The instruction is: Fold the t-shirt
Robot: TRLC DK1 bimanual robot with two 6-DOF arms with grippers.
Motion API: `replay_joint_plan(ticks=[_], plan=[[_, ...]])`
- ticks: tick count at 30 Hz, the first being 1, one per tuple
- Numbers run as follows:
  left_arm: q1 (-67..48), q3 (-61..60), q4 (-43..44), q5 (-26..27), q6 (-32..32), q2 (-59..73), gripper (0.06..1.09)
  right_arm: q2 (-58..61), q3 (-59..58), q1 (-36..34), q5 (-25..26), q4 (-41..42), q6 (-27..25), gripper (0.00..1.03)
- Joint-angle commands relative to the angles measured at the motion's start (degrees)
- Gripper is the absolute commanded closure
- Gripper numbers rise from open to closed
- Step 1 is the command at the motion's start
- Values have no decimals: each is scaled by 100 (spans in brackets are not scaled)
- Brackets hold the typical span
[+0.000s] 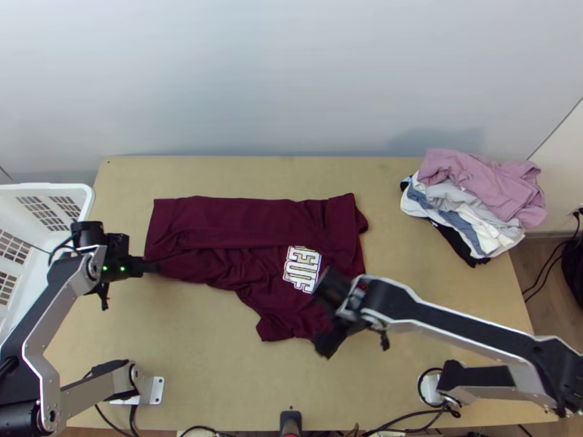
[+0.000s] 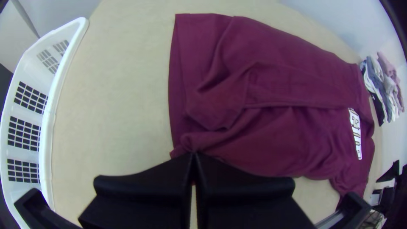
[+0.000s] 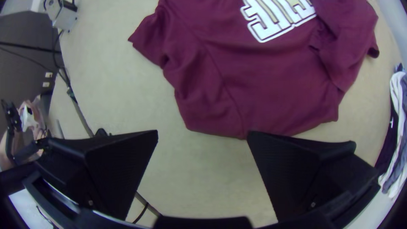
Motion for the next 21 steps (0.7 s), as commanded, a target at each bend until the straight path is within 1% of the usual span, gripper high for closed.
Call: replay_joint_plan(ticks=[1, 5, 11, 13, 15, 17, 18, 21], plan=[[310, 268, -121, -1, 33, -27, 105, 592, 2, 715, 96, 272, -57, 5], [398, 321, -103, -1, 51, 70, 105, 838, 19, 689, 351, 474, -171, 5], [442, 470, -95, 8, 60, 272, 105, 1251, -34, 618, 791, 711, -180, 5], [442, 505, -95, 8, 95, 298, 105, 1312, -78, 583, 861, 746, -153, 9], [450, 549, -103, 8, 112, 316, 105, 1321, -104, 548, 861, 782, -118, 16], [468, 593, -112, 17, 121, 351, 105, 1330, -121, 548, 861, 790, -83, 18], [486, 611, -112, 34, 112, 351, 105, 1347, -139, 539, 870, 808, -92, 25], [494, 628, -130, 61, 112, 360, 105, 1356, -104, 425, 870, 922, -127, 58]])
